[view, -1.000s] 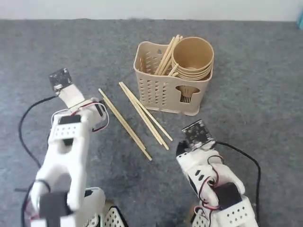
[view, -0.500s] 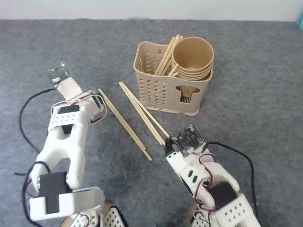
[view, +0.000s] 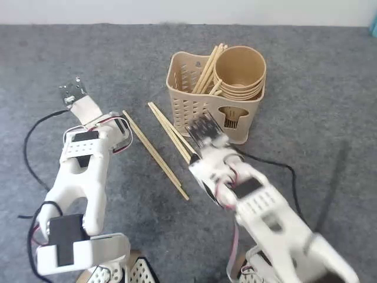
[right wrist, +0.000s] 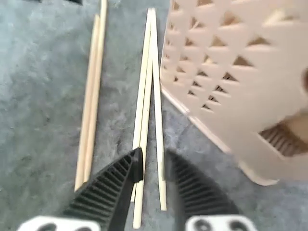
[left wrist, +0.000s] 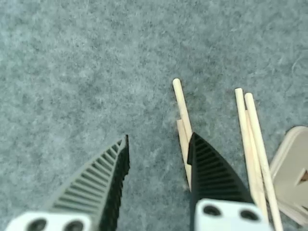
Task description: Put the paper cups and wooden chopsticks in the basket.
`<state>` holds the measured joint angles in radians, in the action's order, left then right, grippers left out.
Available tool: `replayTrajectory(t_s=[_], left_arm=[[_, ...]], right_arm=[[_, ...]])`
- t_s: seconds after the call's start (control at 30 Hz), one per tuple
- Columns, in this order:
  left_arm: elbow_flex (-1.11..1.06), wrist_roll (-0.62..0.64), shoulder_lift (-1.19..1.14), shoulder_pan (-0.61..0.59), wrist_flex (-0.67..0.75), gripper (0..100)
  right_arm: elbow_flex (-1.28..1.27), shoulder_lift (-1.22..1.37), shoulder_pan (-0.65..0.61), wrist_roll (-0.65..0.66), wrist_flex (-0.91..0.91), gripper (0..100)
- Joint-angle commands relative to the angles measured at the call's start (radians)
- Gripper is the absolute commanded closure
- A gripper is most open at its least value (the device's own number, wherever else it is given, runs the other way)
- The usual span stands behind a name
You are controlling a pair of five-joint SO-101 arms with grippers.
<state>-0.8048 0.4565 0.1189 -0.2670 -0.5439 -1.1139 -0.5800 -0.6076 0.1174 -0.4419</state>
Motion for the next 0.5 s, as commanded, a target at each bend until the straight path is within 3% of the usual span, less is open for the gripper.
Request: replayTrajectory(t_s=[0.0, 0.2, 0.47], left_arm=[[0.012, 0.008, 0.008, -0.006, 0.026, 81], [0.013, 0.008, 0.006, -0.006, 0.028, 81], [0.015, 0.008, 0.006, -0.006, 0.028, 81]], right_arm=[[0.152, 0.266, 0.019, 0.014, 0.102, 82.8], [0.25, 0.513, 0.033, 0.018, 0.203, 86.7], [0.308, 0.598, 0.035, 0.012, 0.265, 88.3]])
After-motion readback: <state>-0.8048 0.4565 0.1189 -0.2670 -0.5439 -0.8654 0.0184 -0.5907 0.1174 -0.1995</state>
